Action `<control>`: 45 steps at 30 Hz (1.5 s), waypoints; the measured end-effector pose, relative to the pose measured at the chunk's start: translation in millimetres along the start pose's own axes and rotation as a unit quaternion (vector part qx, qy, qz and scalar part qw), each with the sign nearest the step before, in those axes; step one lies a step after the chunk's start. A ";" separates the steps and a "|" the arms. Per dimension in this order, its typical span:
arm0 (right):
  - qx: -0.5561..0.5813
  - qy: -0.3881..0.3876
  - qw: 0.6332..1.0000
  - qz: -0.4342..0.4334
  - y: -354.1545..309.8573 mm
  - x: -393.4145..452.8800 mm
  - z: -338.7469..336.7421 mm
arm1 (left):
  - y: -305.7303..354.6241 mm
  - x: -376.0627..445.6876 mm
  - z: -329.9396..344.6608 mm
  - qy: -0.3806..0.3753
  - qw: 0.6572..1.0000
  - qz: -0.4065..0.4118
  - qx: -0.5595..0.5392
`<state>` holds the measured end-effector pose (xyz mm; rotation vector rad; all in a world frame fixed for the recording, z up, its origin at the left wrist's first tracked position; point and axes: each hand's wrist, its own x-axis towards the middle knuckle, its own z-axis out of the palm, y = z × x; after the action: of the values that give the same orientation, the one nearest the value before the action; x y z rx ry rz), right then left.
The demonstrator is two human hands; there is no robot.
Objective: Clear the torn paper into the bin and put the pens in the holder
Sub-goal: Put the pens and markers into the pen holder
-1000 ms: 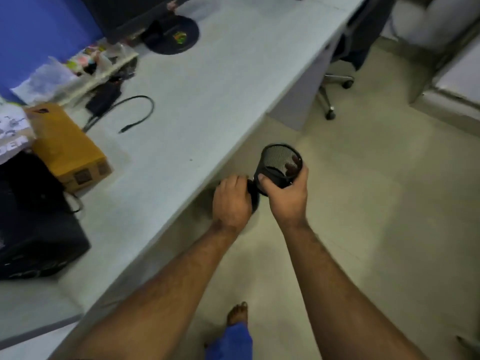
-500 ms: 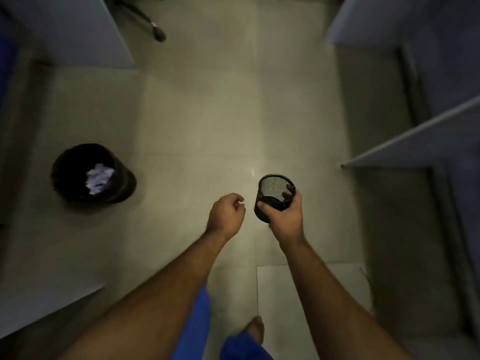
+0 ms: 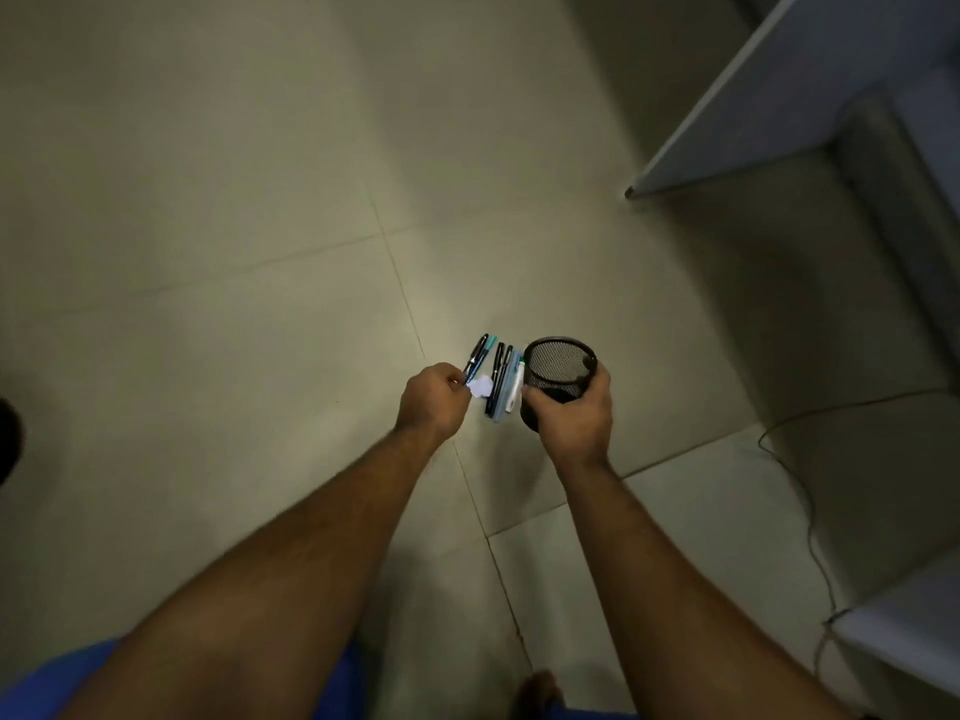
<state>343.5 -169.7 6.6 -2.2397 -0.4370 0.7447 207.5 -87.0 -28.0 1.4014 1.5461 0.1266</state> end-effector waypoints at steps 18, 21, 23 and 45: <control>-0.051 0.085 0.994 -0.049 143.2 67.5 78.8 | -85.4 109.9 131.0 0.022 0.961 0.161 0.223; -0.049 0.081 0.994 -0.052 143.5 65.1 82.8 | -89.7 102.2 129.6 0.012 0.962 0.146 0.231; -0.042 0.082 0.994 -0.059 143.9 66.2 86.4 | -97.9 104.6 130.4 0.009 0.967 0.142 0.211; -0.098 0.094 0.988 -0.078 141.4 47.2 91.4 | -85.4 107.6 106.6 0.150 0.952 0.133 0.230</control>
<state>335.0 -193.4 -166.4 -2.3992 -0.6060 0.4199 242.4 -83.9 -198.3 2.0366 1.6935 0.1533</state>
